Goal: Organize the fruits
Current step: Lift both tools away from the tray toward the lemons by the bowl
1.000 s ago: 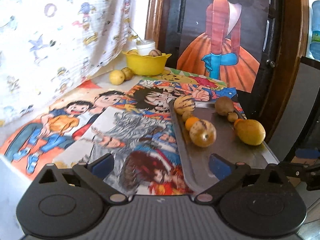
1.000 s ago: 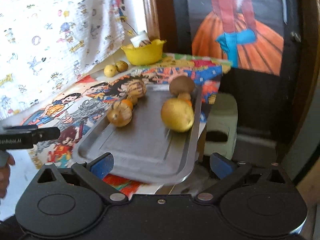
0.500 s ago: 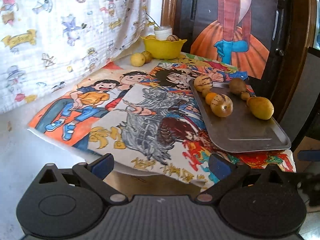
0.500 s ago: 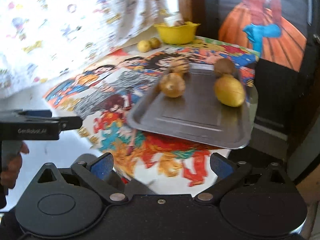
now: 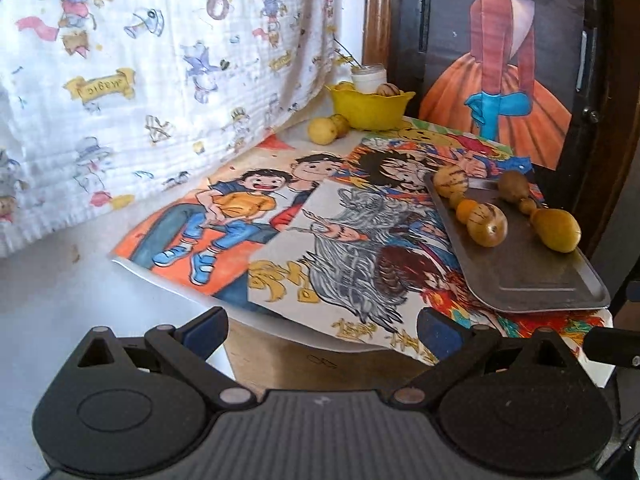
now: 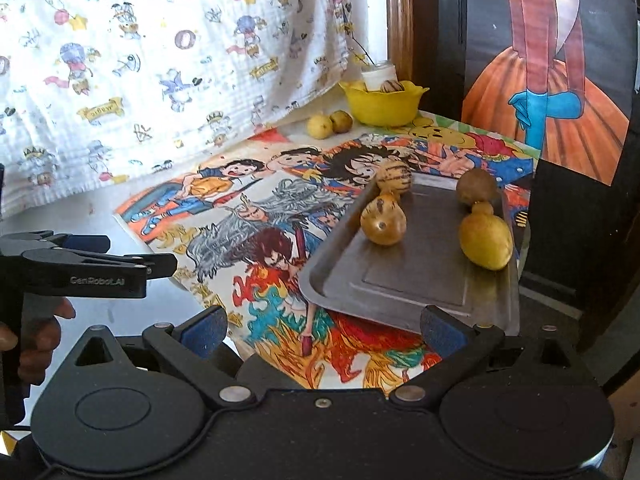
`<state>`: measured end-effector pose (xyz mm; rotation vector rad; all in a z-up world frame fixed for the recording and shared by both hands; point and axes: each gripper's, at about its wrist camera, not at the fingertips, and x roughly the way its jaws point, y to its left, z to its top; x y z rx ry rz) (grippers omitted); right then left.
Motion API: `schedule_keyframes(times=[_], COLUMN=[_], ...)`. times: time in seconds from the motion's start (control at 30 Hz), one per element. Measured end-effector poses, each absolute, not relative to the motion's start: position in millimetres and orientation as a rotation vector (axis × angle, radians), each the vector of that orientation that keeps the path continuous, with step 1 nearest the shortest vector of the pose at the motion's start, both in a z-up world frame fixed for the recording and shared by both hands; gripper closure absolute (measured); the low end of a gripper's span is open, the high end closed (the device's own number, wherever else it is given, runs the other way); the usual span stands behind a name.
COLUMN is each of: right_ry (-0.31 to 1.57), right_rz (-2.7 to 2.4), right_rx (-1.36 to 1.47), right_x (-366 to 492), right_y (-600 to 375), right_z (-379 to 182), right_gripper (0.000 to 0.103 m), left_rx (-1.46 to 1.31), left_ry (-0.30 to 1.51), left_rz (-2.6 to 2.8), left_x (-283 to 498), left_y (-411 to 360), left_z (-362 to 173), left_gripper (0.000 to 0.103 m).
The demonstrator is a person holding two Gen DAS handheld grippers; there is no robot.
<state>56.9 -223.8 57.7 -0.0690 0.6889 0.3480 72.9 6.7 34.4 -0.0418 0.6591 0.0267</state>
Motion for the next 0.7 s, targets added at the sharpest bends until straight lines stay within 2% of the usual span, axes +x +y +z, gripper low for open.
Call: schedule_keyframes(times=[0.33, 0.7], right_ry=[0.63, 0.596], right_rz=[0.389, 0.386], right_rx=[-0.011, 0.025], right_x=[79, 143], right_y=[-240, -264], right_z=[69, 87], right_gripper=[0.001, 0.001], left_rx=[-0.072, 0.03], left_ry=[0.724, 0.658], left_rz=[0.171, 0.162], left_x=[104, 139], left_y=[21, 20], left_z=[31, 49], left_gripper=[0.0, 0.0])
